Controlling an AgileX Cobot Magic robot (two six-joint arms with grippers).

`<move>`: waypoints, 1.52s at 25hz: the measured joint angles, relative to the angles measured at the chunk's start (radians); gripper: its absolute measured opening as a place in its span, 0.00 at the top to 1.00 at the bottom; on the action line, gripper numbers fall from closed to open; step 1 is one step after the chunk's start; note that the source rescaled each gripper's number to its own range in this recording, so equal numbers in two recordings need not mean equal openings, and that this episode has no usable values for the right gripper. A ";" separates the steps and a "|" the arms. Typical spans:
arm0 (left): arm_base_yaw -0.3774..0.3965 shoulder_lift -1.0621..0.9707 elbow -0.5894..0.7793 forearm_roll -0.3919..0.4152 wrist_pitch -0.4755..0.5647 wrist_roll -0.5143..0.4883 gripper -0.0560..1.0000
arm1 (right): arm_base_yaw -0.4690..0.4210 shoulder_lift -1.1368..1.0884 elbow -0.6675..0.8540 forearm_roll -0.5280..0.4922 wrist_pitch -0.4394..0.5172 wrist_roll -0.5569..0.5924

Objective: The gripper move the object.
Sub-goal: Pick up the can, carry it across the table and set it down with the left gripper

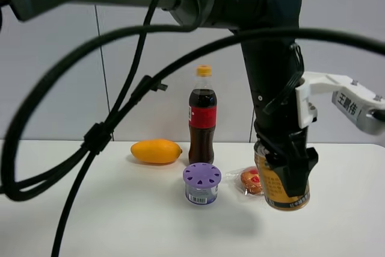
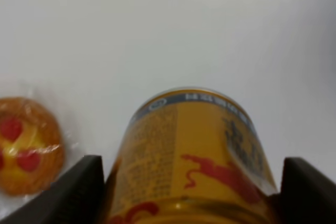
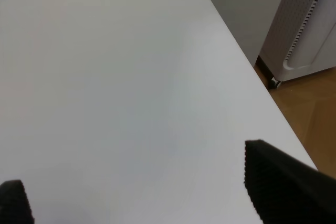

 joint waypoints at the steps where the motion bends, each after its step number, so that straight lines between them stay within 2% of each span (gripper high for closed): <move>1: 0.000 0.012 0.000 -0.004 -0.001 0.026 0.95 | 0.000 0.000 0.000 0.000 0.000 0.000; 4: 0.000 0.048 0.000 -0.011 -0.005 0.087 0.95 | 0.000 0.000 0.000 0.000 0.000 0.000; 10: 0.000 0.089 -0.002 -0.005 -0.055 0.123 0.95 | 0.000 0.000 0.000 0.000 0.000 0.000; 24: 0.014 0.136 -0.002 0.066 -0.087 0.131 0.95 | 0.000 0.000 0.000 0.000 0.000 0.000; 38: 0.015 0.155 -0.002 0.069 -0.100 0.123 0.95 | 0.000 0.000 0.000 0.000 0.000 0.000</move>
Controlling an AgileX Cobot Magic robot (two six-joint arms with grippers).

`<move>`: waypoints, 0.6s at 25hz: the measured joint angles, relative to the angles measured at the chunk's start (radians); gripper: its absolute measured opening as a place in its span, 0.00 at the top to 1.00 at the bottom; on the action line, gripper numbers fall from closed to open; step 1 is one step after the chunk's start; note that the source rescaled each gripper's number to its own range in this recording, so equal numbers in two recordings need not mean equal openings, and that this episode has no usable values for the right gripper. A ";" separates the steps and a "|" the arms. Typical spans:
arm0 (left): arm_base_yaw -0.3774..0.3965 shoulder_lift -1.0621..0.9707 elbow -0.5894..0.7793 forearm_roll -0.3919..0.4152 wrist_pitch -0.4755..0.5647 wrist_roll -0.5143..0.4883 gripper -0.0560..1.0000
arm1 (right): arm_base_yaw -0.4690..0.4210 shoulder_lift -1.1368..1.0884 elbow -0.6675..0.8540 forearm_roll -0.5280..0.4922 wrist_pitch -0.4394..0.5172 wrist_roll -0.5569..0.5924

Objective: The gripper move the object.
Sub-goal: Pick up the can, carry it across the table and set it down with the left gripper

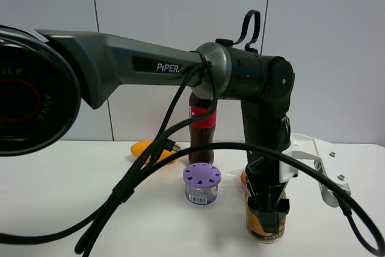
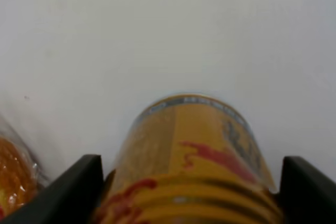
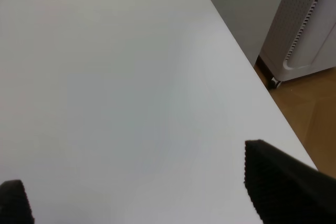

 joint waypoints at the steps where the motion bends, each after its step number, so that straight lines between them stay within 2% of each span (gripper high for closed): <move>1: 0.000 0.001 0.000 0.000 -0.001 -0.001 0.95 | 0.000 0.000 0.000 0.000 0.000 0.000; 7: 0.000 0.001 0.000 0.000 -0.004 -0.034 0.95 | 0.000 0.000 0.000 0.000 0.000 0.000; 8: 0.000 0.001 0.000 0.000 -0.004 -0.045 0.91 | 0.000 0.000 0.000 0.000 0.000 0.000; 9: 0.000 0.001 -0.002 0.000 -0.004 -0.057 0.83 | 0.000 0.000 0.000 0.000 0.000 0.000; 11: 0.000 0.001 -0.023 0.000 0.000 -0.094 0.58 | 0.000 0.000 0.000 0.000 0.000 0.000; 13: 0.000 0.001 -0.066 0.008 0.025 -0.138 0.41 | 0.000 0.000 0.000 0.000 0.000 0.000; 15: 0.000 0.000 -0.120 0.025 0.072 -0.194 0.30 | 0.000 0.000 0.000 0.000 0.000 0.000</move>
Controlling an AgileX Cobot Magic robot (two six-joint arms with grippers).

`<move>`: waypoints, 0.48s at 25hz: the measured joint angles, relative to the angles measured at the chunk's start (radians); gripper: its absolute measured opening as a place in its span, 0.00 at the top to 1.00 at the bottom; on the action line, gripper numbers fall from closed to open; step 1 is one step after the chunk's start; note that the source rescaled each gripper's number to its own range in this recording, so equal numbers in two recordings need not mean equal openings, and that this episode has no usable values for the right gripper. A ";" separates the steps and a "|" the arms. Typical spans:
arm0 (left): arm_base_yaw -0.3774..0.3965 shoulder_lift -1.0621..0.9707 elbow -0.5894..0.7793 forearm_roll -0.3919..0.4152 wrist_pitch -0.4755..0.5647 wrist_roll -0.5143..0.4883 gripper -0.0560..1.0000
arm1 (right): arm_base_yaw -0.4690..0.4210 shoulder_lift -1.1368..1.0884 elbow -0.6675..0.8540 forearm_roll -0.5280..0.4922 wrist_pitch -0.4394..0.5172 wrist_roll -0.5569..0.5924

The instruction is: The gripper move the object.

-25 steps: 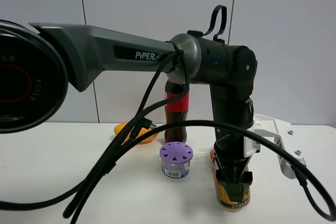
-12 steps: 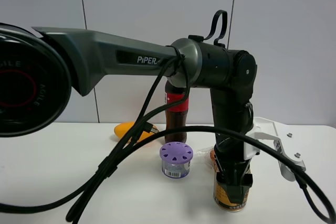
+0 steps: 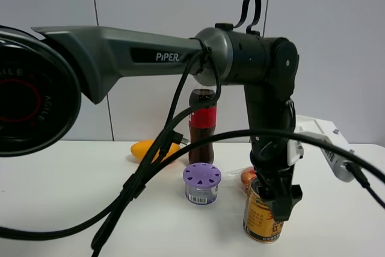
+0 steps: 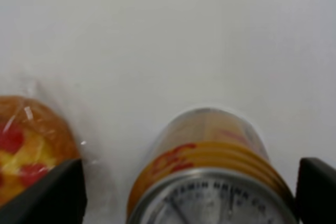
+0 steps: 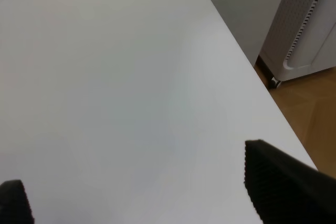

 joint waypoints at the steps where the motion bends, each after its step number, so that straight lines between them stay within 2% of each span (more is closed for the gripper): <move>1: 0.000 0.000 -0.034 0.009 0.029 -0.027 0.26 | 0.000 0.000 0.000 0.000 0.000 0.000; 4: -0.001 -0.012 -0.120 0.023 0.056 -0.102 0.20 | 0.000 0.000 0.000 0.000 0.000 0.000; 8: -0.001 -0.095 -0.158 0.041 0.060 -0.205 0.20 | 0.000 0.000 0.000 0.000 0.000 0.000; 12: 0.021 -0.218 -0.162 0.100 0.062 -0.287 0.20 | 0.000 0.000 0.000 0.000 0.000 0.000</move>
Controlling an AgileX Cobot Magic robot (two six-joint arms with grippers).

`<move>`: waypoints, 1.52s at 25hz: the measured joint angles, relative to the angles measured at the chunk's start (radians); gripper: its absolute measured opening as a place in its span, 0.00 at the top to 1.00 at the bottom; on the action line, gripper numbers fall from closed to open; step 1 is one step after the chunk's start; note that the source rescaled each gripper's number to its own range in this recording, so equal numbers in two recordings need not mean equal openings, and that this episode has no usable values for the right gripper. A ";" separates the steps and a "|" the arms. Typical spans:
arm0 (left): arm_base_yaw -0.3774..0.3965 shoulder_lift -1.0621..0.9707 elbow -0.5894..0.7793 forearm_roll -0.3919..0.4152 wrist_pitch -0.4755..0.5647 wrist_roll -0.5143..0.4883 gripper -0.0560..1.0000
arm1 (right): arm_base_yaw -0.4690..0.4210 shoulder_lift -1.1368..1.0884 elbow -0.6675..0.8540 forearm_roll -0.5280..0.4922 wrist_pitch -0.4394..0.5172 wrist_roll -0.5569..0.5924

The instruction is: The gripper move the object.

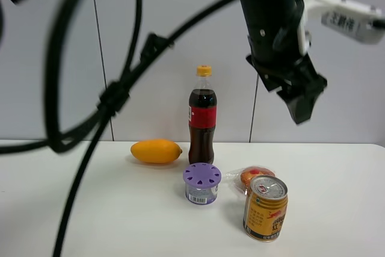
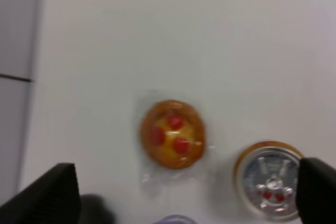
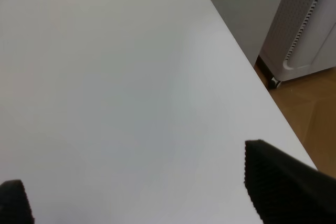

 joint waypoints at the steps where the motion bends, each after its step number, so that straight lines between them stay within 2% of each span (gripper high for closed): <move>1: 0.008 -0.029 0.000 0.015 0.000 -0.020 0.20 | 0.000 0.000 0.000 0.000 0.000 0.000; 6: 0.071 -0.195 0.003 0.075 0.001 -0.110 0.20 | 0.000 0.000 0.000 0.000 0.000 0.000; 9: 0.112 -0.305 0.049 0.095 0.001 -0.144 0.20 | 0.000 0.000 0.000 0.000 0.000 0.000; 16: 0.205 -0.564 0.319 0.240 0.003 -0.200 0.20 | 0.000 0.000 0.000 0.000 0.000 0.000; 19: 0.269 -0.673 0.469 0.263 0.006 -0.245 0.20 | 0.000 0.000 0.000 0.000 0.000 0.000; 22: 0.366 -0.779 0.637 0.211 0.008 -0.301 0.20 | 0.000 0.000 0.000 0.000 0.000 0.000; 26: 0.533 -0.934 0.854 0.115 0.008 -0.367 0.20 | 0.000 0.000 0.000 0.000 0.000 0.000; 31: 0.730 -1.135 1.135 0.028 0.009 -0.386 0.20 | 0.000 0.000 0.000 0.000 0.000 0.000; 35: 0.834 -1.314 1.326 -0.013 0.013 -0.390 0.20 | 0.000 0.000 0.000 0.000 0.000 0.000; 38: 0.876 -1.459 1.448 -0.037 0.014 -0.391 0.20 | 0.000 0.000 0.000 0.000 0.000 0.000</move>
